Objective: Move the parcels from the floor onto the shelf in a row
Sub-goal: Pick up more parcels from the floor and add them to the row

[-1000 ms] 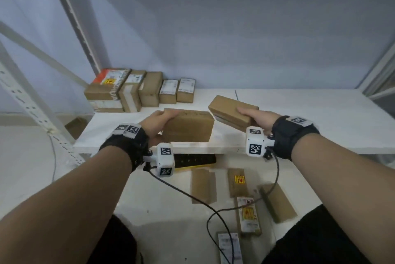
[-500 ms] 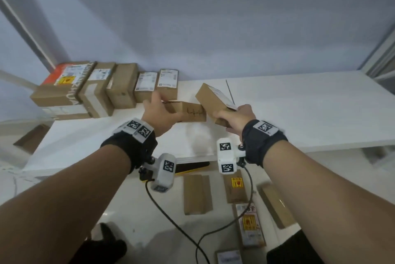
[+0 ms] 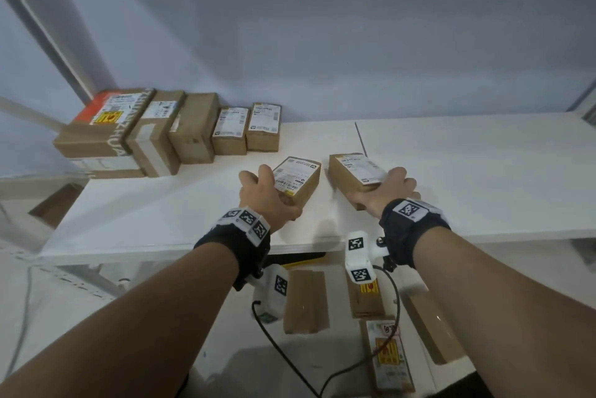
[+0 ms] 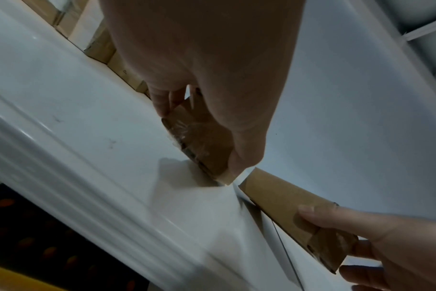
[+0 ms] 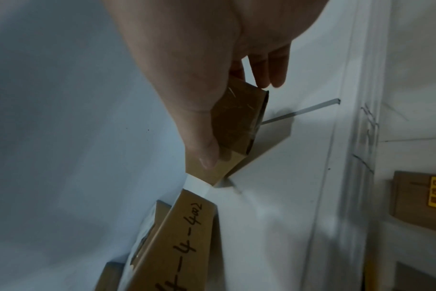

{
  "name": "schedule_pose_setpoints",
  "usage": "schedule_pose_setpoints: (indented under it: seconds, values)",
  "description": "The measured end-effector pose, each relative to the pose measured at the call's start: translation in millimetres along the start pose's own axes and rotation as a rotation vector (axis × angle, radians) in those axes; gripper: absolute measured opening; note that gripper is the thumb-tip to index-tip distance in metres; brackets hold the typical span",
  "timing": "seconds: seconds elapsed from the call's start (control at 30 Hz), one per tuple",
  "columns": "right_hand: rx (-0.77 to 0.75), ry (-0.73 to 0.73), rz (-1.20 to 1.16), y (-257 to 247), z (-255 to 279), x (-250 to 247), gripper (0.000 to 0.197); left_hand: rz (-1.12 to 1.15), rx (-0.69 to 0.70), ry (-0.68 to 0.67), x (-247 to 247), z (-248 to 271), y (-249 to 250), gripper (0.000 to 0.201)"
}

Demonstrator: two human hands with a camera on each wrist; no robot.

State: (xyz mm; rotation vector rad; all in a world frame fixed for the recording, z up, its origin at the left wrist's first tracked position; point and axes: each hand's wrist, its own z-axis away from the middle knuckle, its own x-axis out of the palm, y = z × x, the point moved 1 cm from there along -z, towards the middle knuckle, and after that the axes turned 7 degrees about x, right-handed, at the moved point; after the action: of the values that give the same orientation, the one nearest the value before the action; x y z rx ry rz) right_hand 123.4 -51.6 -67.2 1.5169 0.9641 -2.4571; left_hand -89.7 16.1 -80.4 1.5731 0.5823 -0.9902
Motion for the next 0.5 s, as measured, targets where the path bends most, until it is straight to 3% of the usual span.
schedule_pose_setpoints:
  seconds: [0.13, 0.33, 0.5]
  values:
    - [-0.043, -0.068, -0.009, -5.7, 9.8, 10.2, 0.1, -0.067, -0.039, -0.023, 3.8, 1.0, 3.1, 0.072]
    - [-0.04, -0.142, -0.077, -15.6, 13.0, 17.1, 0.085, -0.111, -0.13, -0.108, 5.3, 3.8, 7.7, 0.07]
    - [-0.024, -0.148, -0.09, -13.9, 10.8, 13.7, 0.085, -0.179, -0.165, -0.21, 8.2, 0.3, 5.0, 0.084]
